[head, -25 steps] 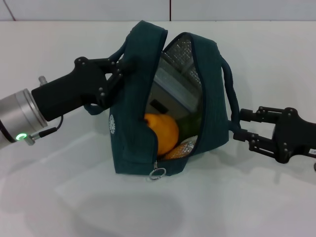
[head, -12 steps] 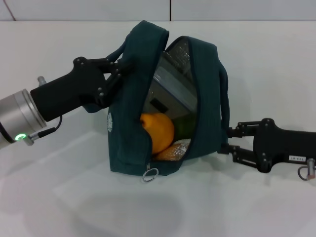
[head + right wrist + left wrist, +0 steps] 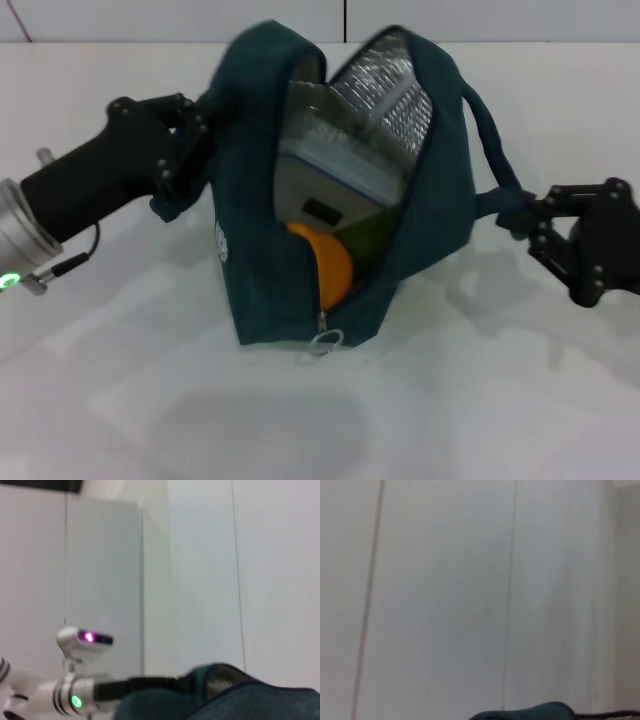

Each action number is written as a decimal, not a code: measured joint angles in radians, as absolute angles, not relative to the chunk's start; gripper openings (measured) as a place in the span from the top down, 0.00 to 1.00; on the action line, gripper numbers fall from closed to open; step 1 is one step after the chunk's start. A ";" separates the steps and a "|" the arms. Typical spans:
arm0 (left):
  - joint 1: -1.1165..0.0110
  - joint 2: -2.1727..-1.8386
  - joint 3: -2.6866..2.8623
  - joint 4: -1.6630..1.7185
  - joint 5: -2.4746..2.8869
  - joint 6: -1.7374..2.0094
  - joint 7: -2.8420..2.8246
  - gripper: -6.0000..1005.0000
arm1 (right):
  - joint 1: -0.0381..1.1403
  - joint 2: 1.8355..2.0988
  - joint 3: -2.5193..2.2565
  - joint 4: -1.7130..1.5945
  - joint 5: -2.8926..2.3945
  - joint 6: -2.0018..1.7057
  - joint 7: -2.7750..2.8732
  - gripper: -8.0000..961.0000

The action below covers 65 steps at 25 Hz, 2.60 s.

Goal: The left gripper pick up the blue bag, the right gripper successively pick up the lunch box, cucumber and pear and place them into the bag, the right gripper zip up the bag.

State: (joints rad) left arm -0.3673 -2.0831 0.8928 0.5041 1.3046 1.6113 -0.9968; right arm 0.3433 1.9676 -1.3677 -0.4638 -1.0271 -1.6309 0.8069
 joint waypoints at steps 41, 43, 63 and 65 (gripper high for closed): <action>-0.391 -2.092 0.955 0.318 1.284 1.648 -0.866 0.74 | 0.337 1.998 -1.306 -0.438 -1.105 -1.600 0.765 0.84; -0.396 -2.092 0.953 0.311 1.284 1.647 -0.863 0.74 | 0.333 1.996 -1.303 -0.443 -1.106 -1.613 0.765 0.78; -0.430 -2.093 0.955 0.281 1.279 1.620 -0.845 0.72 | 0.460 1.975 -1.307 -0.447 -1.507 -1.712 1.046 0.40; -0.431 -2.094 0.955 0.273 1.279 1.620 -0.839 0.72 | 0.477 1.994 -1.308 -0.447 -1.537 -1.655 1.060 0.40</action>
State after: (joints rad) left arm -0.4309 -2.0935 0.9547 0.2734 1.2791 1.6203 -0.8392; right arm 0.4770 1.9936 -1.3082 -0.4465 -1.5374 -1.6547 1.0604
